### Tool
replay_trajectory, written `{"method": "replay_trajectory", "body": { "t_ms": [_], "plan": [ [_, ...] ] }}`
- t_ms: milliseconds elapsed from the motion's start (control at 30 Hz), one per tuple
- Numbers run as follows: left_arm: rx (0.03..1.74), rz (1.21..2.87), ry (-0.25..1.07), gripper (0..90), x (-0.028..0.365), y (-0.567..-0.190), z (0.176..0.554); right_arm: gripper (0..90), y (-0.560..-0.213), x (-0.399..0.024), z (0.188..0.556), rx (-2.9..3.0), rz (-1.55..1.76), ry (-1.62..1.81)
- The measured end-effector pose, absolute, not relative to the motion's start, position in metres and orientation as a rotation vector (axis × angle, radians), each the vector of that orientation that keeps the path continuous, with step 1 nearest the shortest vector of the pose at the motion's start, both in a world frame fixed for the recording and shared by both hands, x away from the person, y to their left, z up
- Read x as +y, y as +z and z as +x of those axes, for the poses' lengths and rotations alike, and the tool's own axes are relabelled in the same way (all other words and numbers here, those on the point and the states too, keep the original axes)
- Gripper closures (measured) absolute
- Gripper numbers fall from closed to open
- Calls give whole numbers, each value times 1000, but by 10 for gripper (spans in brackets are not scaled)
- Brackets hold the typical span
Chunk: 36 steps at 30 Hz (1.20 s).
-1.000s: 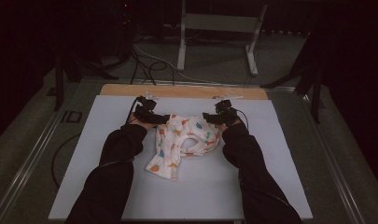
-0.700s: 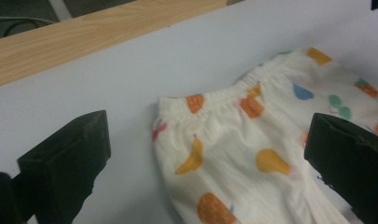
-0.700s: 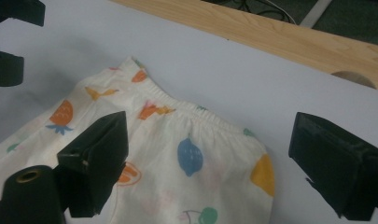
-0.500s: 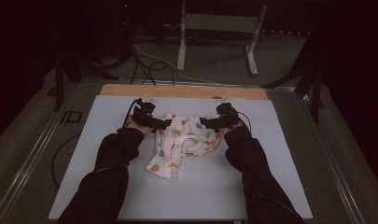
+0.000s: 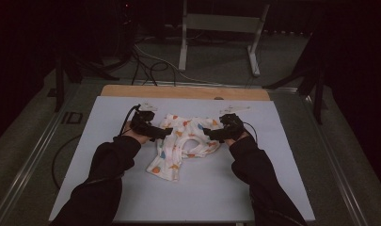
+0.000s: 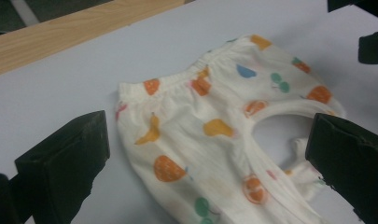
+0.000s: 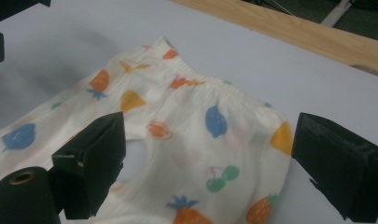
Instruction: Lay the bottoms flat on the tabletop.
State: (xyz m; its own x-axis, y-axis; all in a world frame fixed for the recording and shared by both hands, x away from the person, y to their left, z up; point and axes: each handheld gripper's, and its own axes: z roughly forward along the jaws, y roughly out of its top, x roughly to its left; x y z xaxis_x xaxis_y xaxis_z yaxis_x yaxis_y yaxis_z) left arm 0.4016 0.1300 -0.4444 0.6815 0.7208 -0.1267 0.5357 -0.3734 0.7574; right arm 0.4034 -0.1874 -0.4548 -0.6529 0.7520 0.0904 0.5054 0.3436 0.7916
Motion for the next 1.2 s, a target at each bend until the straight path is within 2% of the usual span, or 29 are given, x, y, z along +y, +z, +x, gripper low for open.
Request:
{"method": "replay_trajectory", "body": {
  "t_ms": [733, 1200],
  "plan": [
    [821, 2098, 229, 8, 129, -449, 341, 102, -472, -197, 334, 2334, 1032, 1300],
    [822, 2108, 215, 31, 156, -468, 296, 102, -473, -200, 293, 2341, 923, 1313]
  ]
}}
